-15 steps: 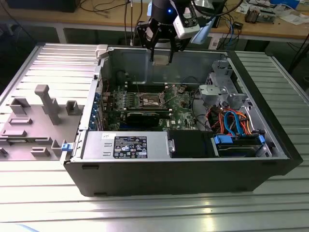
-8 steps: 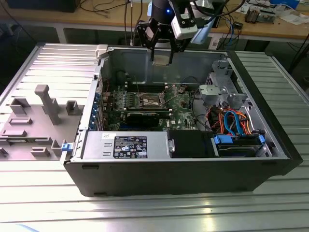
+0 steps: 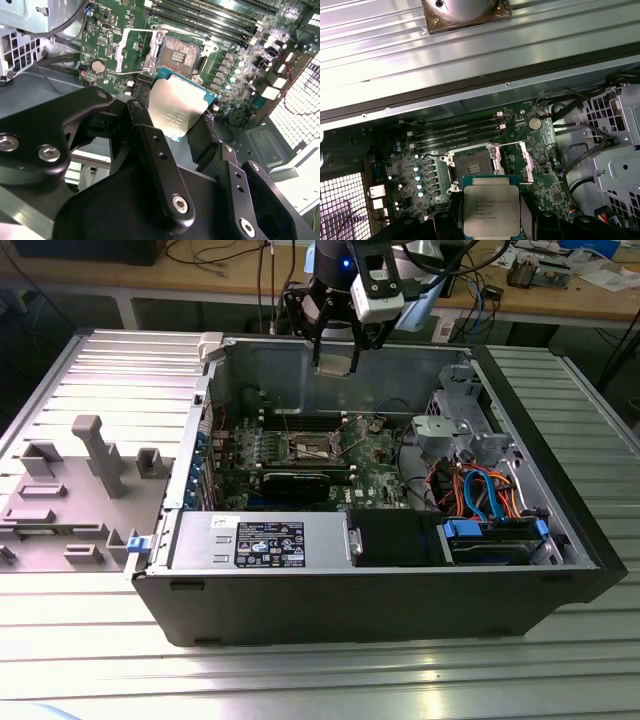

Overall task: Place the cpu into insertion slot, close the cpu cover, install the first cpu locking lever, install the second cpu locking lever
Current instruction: 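Place the cpu into insertion slot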

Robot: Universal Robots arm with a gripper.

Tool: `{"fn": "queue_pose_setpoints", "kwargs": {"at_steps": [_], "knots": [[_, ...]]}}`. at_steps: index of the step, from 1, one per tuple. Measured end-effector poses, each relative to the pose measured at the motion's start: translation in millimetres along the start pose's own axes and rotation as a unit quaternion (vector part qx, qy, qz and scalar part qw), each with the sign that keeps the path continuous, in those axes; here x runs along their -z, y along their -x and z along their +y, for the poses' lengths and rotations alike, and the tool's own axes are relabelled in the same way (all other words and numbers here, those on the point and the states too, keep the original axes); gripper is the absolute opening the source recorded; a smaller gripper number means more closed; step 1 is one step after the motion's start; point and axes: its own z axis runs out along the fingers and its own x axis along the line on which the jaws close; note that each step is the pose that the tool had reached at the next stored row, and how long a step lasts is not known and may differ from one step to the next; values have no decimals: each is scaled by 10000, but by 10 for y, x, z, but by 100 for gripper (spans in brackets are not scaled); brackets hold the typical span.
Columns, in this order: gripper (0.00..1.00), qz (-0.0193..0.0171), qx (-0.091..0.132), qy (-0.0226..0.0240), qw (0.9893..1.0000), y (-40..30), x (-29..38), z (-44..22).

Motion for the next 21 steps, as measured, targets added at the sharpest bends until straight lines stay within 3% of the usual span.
{"fn": "queue_pose_setpoints", "kwargs": {"at_steps": [4,11,21], "knots": [[54,-1,-9,0,10000,0,0,0],[54,-36,-402,8,9992,-7,-17,-3],[54,-45,-486,5,9988,-47,-26,-12]]}}
